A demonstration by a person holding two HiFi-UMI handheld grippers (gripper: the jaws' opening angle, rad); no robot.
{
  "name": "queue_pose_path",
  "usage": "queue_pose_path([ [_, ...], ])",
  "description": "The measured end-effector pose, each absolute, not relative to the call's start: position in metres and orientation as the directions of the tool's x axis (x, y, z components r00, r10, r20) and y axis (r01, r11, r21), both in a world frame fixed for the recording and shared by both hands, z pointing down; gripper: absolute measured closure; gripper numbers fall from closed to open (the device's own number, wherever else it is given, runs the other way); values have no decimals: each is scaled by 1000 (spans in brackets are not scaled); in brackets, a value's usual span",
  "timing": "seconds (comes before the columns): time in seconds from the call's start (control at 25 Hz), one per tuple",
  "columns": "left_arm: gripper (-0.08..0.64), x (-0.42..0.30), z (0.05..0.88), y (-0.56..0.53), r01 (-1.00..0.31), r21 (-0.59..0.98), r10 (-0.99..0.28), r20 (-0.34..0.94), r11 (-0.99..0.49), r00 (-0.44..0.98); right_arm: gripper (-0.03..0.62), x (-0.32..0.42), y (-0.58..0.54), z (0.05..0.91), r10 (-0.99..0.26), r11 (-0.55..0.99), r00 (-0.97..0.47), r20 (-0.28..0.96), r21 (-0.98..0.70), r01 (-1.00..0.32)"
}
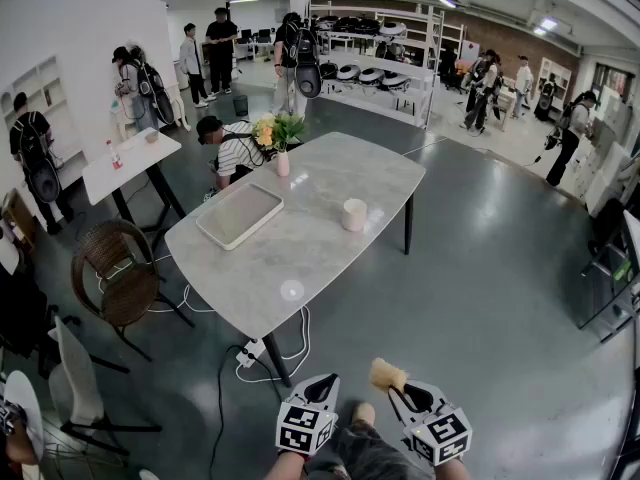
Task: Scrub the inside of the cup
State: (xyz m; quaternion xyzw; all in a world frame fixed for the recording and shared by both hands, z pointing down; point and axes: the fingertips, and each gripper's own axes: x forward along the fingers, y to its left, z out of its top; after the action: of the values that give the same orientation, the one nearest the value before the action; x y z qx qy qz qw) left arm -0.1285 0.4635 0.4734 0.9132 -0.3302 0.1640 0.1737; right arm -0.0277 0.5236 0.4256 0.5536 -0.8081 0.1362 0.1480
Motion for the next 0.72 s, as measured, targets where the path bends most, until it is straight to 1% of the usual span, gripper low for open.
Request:
queue_pose_path([
  [0.72, 546, -45, 481, 323, -697, 209, -560, 460, -686, 689, 532, 54, 368, 431, -818, 411, -406, 407, -79, -908],
])
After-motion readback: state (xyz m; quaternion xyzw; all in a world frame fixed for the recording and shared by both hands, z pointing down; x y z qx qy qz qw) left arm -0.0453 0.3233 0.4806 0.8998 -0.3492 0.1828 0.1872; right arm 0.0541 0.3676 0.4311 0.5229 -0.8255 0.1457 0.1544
